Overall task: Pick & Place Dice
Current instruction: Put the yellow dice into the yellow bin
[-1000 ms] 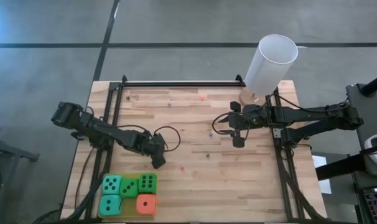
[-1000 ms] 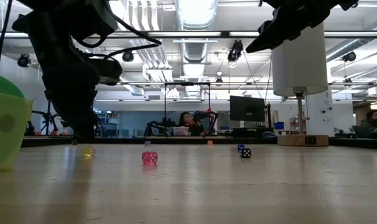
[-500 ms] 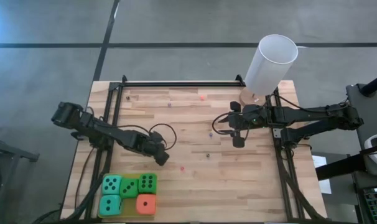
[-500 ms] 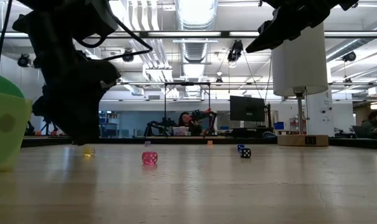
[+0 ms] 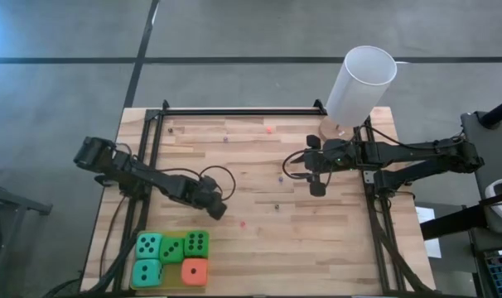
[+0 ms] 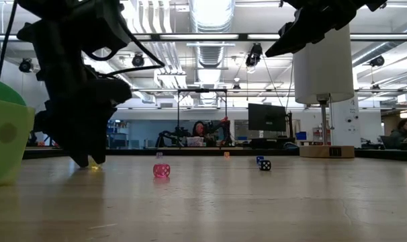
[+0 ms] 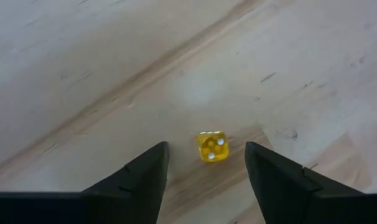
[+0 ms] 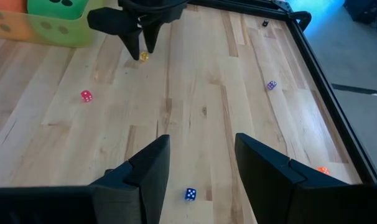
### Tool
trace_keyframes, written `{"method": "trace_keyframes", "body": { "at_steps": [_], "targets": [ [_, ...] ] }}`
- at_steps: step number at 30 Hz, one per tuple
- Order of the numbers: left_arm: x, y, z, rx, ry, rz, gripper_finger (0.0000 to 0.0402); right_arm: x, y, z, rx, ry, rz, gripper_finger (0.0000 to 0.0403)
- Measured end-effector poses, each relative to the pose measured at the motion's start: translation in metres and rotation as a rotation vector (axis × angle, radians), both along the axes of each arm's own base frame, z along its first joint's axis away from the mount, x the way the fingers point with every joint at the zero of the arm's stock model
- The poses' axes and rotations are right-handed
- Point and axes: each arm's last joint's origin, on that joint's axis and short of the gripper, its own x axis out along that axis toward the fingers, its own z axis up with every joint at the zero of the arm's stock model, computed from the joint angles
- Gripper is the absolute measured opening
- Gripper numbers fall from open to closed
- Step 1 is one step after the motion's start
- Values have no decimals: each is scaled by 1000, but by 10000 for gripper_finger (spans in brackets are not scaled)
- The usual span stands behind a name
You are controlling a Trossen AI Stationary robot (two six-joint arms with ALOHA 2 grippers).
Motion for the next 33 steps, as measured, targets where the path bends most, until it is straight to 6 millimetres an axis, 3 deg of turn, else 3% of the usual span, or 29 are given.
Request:
{"method": "trace_keyframes", "body": {
  "at_steps": [21, 33],
  "targets": [
    [3, 0, 1, -5, -44, 85, 127, 0, 0, 0, 0, 0, 0, 180],
    [6, 0, -8, 10, -5, 86, 118, 0, 0, 0, 0, 0, 0, 180]
  ]
}}
